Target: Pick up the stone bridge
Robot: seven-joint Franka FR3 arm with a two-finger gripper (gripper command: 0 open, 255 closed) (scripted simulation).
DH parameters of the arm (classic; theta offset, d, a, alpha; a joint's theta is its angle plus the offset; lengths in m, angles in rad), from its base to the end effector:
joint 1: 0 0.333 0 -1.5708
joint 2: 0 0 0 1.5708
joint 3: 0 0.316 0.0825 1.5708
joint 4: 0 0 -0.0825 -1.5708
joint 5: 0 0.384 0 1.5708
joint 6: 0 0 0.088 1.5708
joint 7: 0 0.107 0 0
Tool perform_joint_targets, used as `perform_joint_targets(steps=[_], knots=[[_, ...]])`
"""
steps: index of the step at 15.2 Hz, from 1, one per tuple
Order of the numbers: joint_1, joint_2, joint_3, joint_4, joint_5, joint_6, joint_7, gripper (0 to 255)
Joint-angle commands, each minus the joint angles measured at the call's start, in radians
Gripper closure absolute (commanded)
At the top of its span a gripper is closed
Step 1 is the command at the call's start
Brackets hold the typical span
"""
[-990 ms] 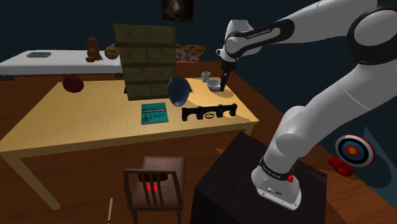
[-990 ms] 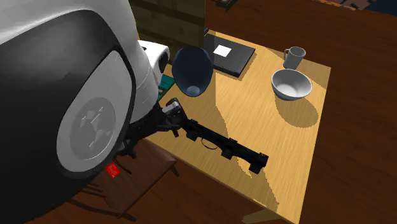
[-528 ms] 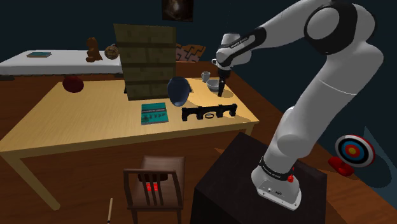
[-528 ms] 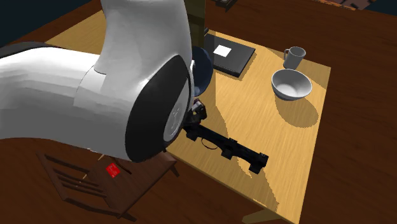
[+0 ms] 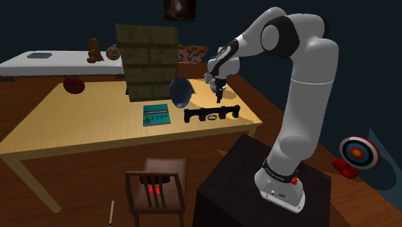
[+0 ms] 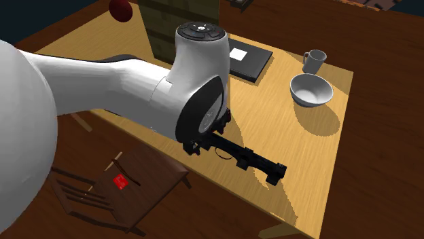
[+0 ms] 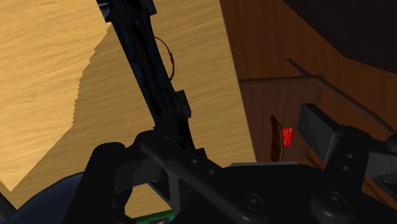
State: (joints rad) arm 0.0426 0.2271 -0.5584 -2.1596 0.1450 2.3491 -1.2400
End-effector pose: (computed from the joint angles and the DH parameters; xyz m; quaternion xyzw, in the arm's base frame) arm 0.4898 -0.2713 0.3077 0.9502 0.3116 -0.0056 0.0061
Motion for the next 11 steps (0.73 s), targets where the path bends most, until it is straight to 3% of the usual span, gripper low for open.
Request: perform_joint_targets(steps=[1,6,11], knots=[[-0.034,0.097,0.024,0.062,0.060,0.012,-0.086,0],[-0.128,0.308,0.099,0.236,0.142,0.014,-0.230,0],[-0.193,0.469,0.153,0.388,0.170,0.010,-0.305,0]])
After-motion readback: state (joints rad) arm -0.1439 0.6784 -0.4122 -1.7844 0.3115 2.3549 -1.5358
